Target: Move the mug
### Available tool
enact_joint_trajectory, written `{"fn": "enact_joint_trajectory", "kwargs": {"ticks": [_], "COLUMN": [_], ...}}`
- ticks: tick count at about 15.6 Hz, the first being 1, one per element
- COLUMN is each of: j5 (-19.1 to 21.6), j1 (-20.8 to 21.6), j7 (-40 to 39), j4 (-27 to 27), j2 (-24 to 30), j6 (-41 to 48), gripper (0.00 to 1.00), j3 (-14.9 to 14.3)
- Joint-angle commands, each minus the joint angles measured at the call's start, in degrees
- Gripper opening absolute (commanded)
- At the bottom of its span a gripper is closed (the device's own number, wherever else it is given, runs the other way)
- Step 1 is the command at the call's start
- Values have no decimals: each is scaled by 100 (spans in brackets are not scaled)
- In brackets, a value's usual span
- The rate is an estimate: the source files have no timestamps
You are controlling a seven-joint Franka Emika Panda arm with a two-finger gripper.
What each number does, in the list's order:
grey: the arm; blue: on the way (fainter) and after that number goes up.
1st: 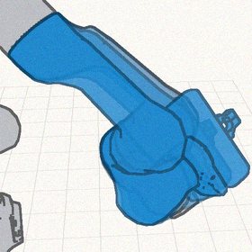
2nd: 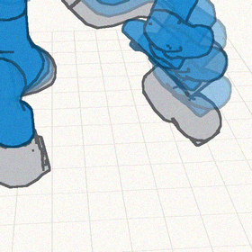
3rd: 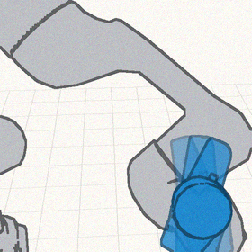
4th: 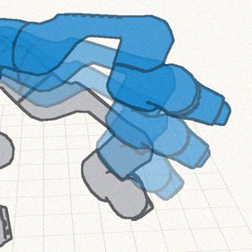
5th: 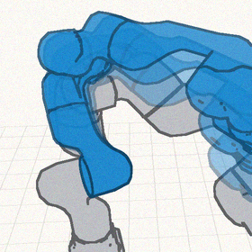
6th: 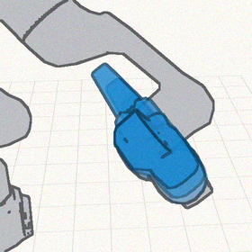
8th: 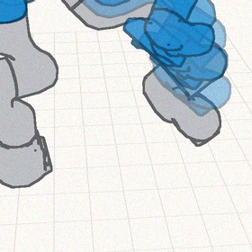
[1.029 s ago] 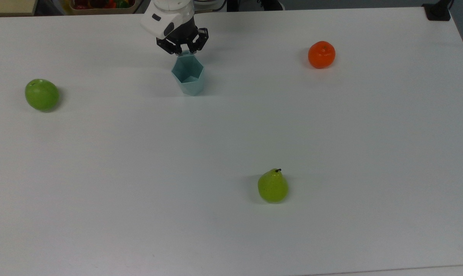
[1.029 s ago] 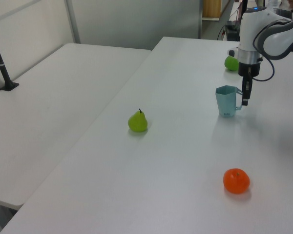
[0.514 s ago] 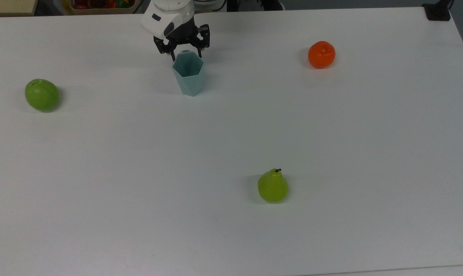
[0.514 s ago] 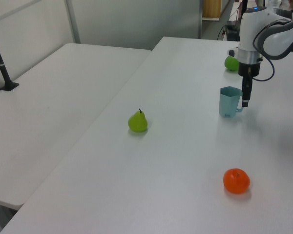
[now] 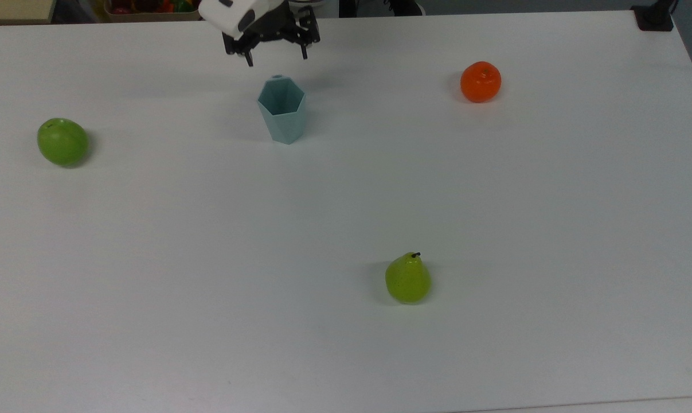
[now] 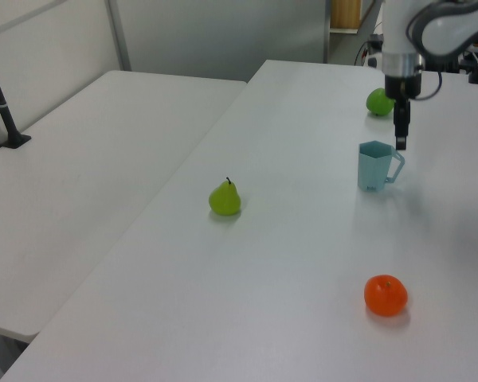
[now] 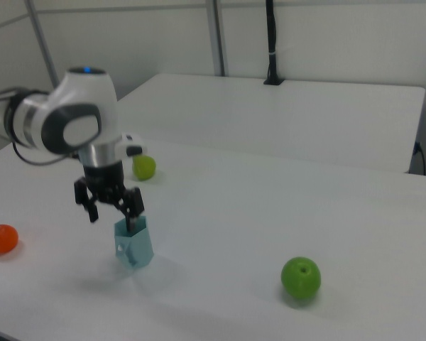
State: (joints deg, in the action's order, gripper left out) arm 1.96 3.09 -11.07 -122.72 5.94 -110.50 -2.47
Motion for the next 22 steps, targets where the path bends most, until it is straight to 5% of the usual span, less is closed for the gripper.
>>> {"fn": "enact_joint_trajectory", "kwargs": {"ticks": [1,4,7,14,22], "j5": [94,85,129,129,349], "j1": [26,-1,-141,-194,-194], "j7": [1007,2001,2188,959,659], "j4": [1081,2056,2787,2868,2868], "j2": [-31,-110,-154,-242,-435], "j6": [905,1538,2188,1375,802], "gripper": [100,100,100,100,100], "j3": [352,458,388,204,63]}}
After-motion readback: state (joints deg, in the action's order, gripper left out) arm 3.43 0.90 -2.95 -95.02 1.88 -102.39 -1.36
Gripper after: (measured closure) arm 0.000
